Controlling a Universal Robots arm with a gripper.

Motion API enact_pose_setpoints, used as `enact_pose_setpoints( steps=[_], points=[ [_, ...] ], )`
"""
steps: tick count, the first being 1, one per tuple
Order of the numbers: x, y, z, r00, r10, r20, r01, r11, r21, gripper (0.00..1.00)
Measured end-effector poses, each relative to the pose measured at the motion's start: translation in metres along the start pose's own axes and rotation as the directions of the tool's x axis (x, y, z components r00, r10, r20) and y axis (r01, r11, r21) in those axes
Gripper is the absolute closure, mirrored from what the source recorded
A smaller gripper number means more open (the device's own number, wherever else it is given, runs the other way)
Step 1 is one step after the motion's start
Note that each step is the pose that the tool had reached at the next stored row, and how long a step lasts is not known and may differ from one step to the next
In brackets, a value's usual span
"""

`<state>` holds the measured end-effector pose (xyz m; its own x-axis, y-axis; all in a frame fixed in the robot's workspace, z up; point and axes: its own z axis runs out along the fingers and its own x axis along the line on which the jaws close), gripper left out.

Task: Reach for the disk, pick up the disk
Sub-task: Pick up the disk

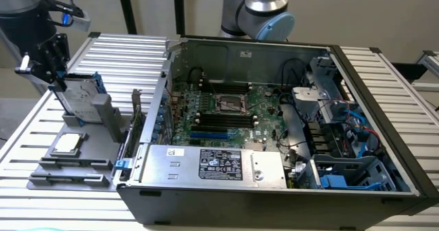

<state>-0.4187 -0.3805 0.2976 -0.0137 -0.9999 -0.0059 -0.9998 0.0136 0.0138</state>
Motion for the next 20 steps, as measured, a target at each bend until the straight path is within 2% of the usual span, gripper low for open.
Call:
enact_pose_setpoints(
  steps=[3,15,20],
  points=[
    [0.0,-0.001,-0.0089,1.0,0.0,0.0,0.0,1.0,-0.0001,0.67],
    [0.0,-0.0066,-0.0633,0.9999,-0.012,-0.0002,0.012,0.9999,-0.0002,0.67],
    [0.0,-0.0129,-0.0864,0.9998,-0.02,0.0016,0.02,0.9998,-0.0003,0.67]
  ],
)
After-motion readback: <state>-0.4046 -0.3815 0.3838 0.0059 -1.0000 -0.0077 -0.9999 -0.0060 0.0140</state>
